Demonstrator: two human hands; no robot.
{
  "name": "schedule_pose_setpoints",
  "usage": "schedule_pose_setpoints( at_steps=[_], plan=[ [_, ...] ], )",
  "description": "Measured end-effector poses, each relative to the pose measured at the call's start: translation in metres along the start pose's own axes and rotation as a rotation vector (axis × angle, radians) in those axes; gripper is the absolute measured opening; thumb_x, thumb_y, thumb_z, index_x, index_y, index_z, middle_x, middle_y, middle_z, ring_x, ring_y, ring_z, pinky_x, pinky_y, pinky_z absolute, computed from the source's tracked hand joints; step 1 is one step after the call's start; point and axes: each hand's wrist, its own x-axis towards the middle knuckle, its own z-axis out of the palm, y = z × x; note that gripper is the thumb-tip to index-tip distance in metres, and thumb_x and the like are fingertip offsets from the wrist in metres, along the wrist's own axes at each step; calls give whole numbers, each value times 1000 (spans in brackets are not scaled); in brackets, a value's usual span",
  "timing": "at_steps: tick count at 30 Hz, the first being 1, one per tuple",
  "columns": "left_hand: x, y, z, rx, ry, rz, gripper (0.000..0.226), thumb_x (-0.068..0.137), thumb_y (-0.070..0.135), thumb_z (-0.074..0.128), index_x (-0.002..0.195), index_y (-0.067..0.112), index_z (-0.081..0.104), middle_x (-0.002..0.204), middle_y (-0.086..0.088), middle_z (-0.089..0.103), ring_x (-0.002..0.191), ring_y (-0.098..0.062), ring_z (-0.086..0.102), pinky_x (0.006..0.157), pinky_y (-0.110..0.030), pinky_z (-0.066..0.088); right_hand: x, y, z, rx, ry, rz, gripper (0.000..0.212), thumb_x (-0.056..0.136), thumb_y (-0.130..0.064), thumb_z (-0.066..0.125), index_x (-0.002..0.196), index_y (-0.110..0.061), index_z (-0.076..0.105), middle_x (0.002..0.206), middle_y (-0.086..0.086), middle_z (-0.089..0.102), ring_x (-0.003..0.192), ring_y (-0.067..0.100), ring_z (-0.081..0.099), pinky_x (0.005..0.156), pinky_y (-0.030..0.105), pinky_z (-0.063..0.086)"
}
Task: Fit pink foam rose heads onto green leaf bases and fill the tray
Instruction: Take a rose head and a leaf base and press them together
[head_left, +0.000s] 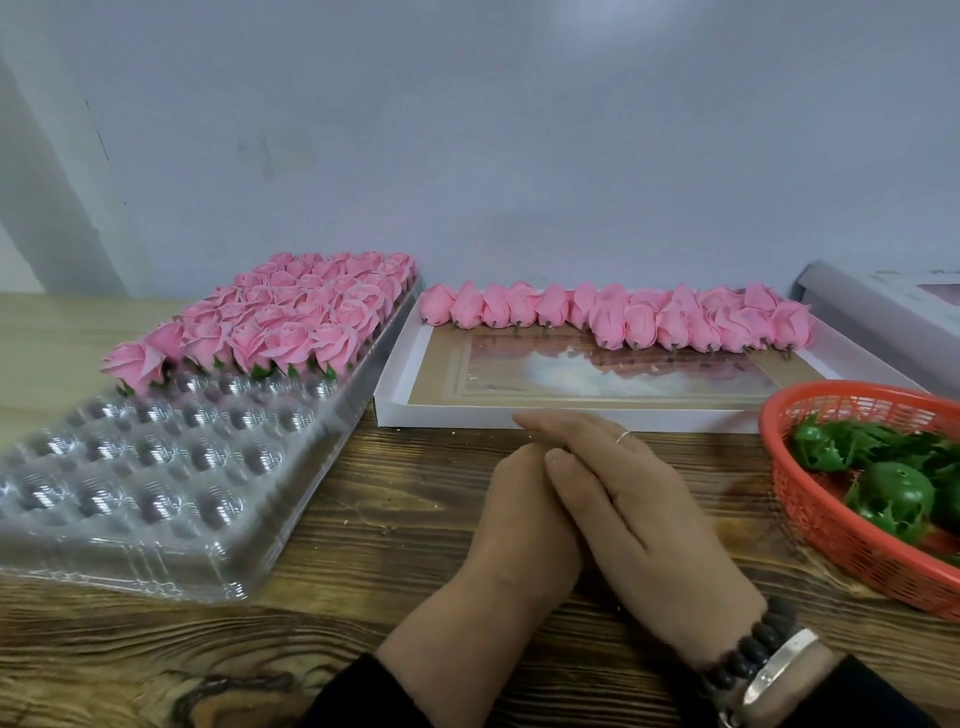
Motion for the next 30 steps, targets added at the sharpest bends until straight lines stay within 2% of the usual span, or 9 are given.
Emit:
schedule_pose_setpoints(
  at_steps=[4, 7, 10, 13, 16, 19, 21, 25, 30],
  plan=[
    [2, -3, 0, 214, 9, 57, 25, 91, 19, 50, 68, 28, 53, 61, 12, 56, 61, 9, 56, 55, -7, 42, -2, 1, -1, 337, 78, 139, 34, 90, -39, 38, 110, -30, 64, 108, -17, 68, 108, -1, 58, 91, 16, 43],
    [0, -1, 0, 289, 6, 74, 23, 90, 10, 48, 75, 25, 58, 64, 17, 52, 62, 2, 55, 59, -1, 39, -1, 2, 0, 229, 90, 133, 30, 87, -30, 41, 100, -28, 68, 95, -14, 70, 95, 0, 62, 82, 12, 44],
    [-3, 5, 1, 36, 8, -22, 32, 87, -4, 51, 73, 24, 61, 73, -1, 64, 74, -13, 64, 76, -24, 55, -2, 1, 1, 112, 61, 87, 26, 85, -30, 46, 101, -29, 67, 98, -17, 67, 99, -3, 59, 85, 10, 41],
    [-7, 12, 0, -21, 33, 1, 29, 87, -10, 46, 84, 17, 55, 80, 8, 61, 66, 9, 58, 63, -2, 44, -1, 0, -1, 132, 52, 82, 26, 84, -26, 49, 105, -31, 64, 101, -17, 66, 102, -1, 58, 87, 12, 41],
    [-7, 15, -3, -120, -10, 2, 38, 87, -16, 45, 78, 19, 56, 64, 15, 55, 56, 14, 54, 55, -3, 42, -1, 0, -4, 189, 19, 93, 35, 80, -34, 57, 114, -37, 57, 111, -23, 63, 109, -3, 55, 90, 11, 40],
    [0, 17, -8, -134, 3, 27, 17, 82, -12, 57, 73, 2, 59, 61, 3, 58, 56, 0, 54, 52, -9, 43, -2, 3, -8, 239, 41, 118, 53, 69, -49, 65, 119, -42, 52, 117, -26, 59, 111, -8, 53, 87, 5, 39],
    [3, 14, -10, -67, 38, 63, 13, 81, -5, 63, 74, 6, 63, 65, 1, 59, 59, -2, 52, 55, -10, 43, -2, 3, -12, 195, 83, 104, 56, 65, -53, 66, 119, -44, 52, 115, -26, 58, 109, -9, 52, 85, 3, 37],
    [6, 9, -14, 48, 74, 30, 10, 81, 2, 66, 90, 5, 68, 73, 3, 64, 67, -4, 57, 66, -15, 48, 2, 0, -17, 7, 111, -48, 41, 75, -45, 66, 115, -38, 58, 105, -19, 59, 103, 1, 54, 84, 6, 37],
    [6, 4, -17, 157, 53, -12, 10, 81, 5, 66, 90, 11, 68, 69, 10, 61, 71, -6, 61, 67, -15, 49, 2, -1, -18, -38, 28, -94, 30, 80, -32, 64, 110, -35, 65, 102, -16, 59, 99, 6, 58, 83, 13, 43]
  ],
)
